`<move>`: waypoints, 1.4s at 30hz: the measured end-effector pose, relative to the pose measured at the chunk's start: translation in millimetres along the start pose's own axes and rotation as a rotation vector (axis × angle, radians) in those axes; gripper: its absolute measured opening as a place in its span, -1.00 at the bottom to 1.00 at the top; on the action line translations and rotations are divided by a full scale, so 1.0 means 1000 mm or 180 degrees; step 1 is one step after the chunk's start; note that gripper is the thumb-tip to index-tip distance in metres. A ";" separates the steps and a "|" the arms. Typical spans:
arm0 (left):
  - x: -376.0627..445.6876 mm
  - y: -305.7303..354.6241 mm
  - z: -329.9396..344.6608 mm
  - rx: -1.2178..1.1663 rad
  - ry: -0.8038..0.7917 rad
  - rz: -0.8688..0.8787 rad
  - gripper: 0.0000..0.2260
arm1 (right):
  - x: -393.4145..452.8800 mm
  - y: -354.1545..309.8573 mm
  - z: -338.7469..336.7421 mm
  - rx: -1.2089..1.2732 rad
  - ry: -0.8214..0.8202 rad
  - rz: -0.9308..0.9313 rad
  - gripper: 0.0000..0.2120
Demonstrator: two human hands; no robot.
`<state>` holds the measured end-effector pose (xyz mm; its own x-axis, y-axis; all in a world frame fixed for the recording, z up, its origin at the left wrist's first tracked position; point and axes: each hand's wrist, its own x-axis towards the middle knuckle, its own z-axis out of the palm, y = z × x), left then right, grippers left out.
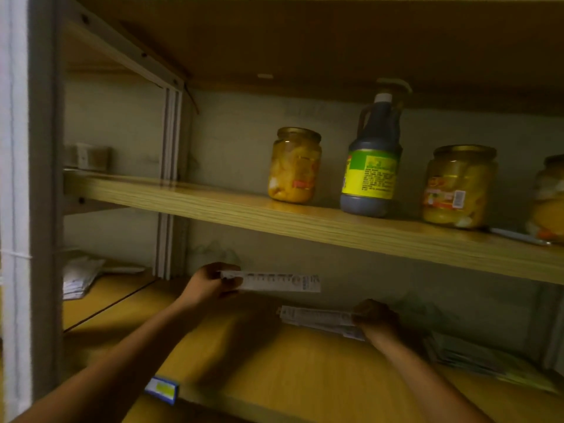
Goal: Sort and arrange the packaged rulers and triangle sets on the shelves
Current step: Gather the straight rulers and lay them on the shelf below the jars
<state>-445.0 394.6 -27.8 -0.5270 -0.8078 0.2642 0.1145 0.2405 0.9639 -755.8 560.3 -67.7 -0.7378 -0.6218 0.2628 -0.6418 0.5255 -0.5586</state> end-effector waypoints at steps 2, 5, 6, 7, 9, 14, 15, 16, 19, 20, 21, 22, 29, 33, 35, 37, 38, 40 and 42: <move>-0.009 -0.006 0.003 -0.0065 0.0125 -0.0060 -0.74 | 0.003 0.003 0.005 -0.0466 -0.0150 -0.0054 -0.88; -0.022 -0.013 0.005 -0.0131 0.0312 -0.0186 -0.77 | 0.005 0.007 0.011 -0.0637 -0.0244 0.0024 -0.72; -0.025 -0.014 0.005 -0.0162 0.0345 -0.0227 -0.78 | 0.006 0.009 0.011 -0.0705 -0.0207 -0.0006 -0.68; -0.029 -0.015 0.004 -0.0184 0.0361 -0.0260 -0.79 | 0.006 0.010 0.012 -0.0757 -0.0149 -0.0082 -0.66; -0.036 -0.015 0.003 -0.0245 0.0356 -0.0283 -0.78 | 0.006 0.011 0.013 -0.0728 -0.0135 -0.0177 -0.63; -0.045 -0.004 -0.005 -0.0301 0.0356 -0.0228 -0.79 | 0.002 0.008 -0.002 -0.0342 -0.0244 -0.0182 -0.89; -0.046 -0.001 -0.007 -0.0282 0.0339 -0.0208 -0.80 | -0.001 0.008 -0.008 -0.0291 -0.0249 -0.0227 -0.85; -0.047 0.001 -0.008 -0.0264 0.0316 -0.0202 -0.81 | -0.004 0.008 -0.014 -0.0301 -0.0278 -0.0264 -0.80; -0.045 0.007 -0.007 -0.0226 0.0218 -0.0179 -0.81 | -0.017 0.013 -0.034 -0.0401 -0.0419 -0.0392 -0.75; -0.044 0.008 -0.004 -0.0212 0.0182 -0.0168 -0.79 | -0.024 0.017 -0.042 -0.0452 -0.0490 -0.0468 -0.72; -0.042 0.008 -0.001 -0.0197 0.0153 -0.0164 -0.77 | -0.032 0.019 -0.052 -0.0514 -0.0558 -0.0551 -0.67; -0.040 0.008 0.005 -0.0172 0.0107 -0.0164 -0.75 | -0.038 0.024 -0.060 -0.0553 -0.0592 -0.0614 -0.61; -0.047 0.018 0.075 -0.0258 -0.0496 -0.0287 -0.73 | -0.087 0.056 -0.117 -0.0476 -0.0429 -0.0432 -0.66; -0.053 0.024 0.122 -0.0281 -0.0735 -0.0287 -0.72 | -0.107 0.087 -0.151 -0.0477 -0.0354 -0.0265 -0.61; -0.054 0.030 0.145 -0.0259 -0.0853 -0.0256 -0.74 | -0.115 0.103 -0.171 -0.0543 -0.0317 -0.0173 -0.63; -0.056 0.035 0.169 -0.0304 -0.1012 -0.0272 -0.77 | -0.120 0.120 -0.189 -0.0615 -0.0297 -0.0127 -0.65; -0.057 0.037 0.183 -0.0354 -0.1103 -0.0289 -0.77 | -0.124 0.129 -0.200 -0.0657 -0.0282 -0.0101 -0.65; -0.057 0.037 0.209 -0.0380 -0.1173 -0.0295 -0.76 | -0.128 0.144 -0.216 -0.0719 -0.0249 -0.0067 -0.64; -0.056 0.035 0.237 -0.0327 -0.1146 -0.0256 -0.76 | -0.133 0.160 -0.230 -0.0766 -0.0216 -0.0078 -0.63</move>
<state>-611.3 576.1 -17.1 -0.7977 -0.5767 0.1761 0.1348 0.1141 0.9843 -808.9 860.6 -10.9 -0.7108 -0.6695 0.2159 -0.6967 0.6278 -0.3471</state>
